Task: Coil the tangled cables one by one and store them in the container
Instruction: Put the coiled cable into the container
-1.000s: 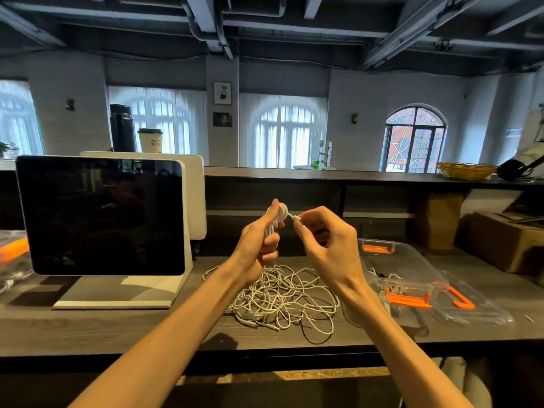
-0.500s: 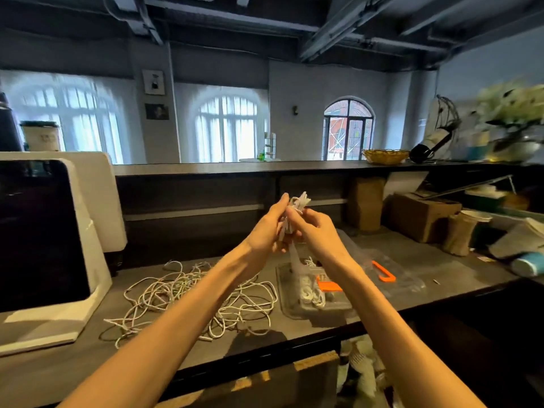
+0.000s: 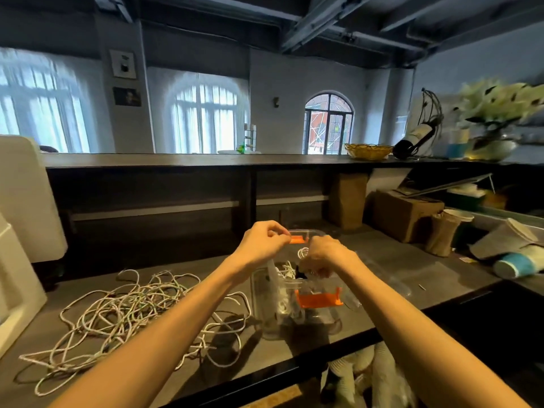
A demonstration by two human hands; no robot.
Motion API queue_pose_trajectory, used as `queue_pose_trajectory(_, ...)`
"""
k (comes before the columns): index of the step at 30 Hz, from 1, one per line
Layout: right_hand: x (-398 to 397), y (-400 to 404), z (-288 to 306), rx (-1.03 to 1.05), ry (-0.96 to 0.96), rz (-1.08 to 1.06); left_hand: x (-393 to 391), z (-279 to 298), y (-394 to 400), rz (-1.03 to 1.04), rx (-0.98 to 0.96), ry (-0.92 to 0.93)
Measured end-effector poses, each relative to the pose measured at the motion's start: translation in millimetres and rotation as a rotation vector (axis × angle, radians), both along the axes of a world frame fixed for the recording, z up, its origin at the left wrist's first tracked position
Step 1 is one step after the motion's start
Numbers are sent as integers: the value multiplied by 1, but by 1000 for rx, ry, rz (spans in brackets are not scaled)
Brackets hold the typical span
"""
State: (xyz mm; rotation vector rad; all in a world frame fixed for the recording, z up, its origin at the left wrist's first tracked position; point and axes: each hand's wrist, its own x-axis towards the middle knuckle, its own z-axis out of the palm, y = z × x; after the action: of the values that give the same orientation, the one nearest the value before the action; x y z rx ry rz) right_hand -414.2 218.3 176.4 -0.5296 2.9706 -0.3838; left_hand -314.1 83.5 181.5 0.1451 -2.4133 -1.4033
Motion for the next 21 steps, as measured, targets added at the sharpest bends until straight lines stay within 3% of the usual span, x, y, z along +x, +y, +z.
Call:
queue_pose_trajectory(5, -20, -3, -26, 87, -47, 29, -9, -9, -9, 25, 23, 13)
queue_pose_trajectory(8, -18, -13, -22, 227, -192, -27, -8, -14, -21, 30, 36, 15)
queue_pose_trajectory(9, -17, -17, -16, 232, -145, -13, -7, -15, -25, 32, 37, 15)
queue_pose_trajectory(14, -10, -22, 5, 46, 115, 19, 6, -16, -36, 16, 54, -1)
queue_pose_trajectory(19, 26, -34, 32, -94, 238, 149, 31, -2, -40, -9, 46, -4)
queue_pose_trajectory(21, 47, -35, 38, -156, 193, 283, 43, 1, -44, -10, 46, -4)
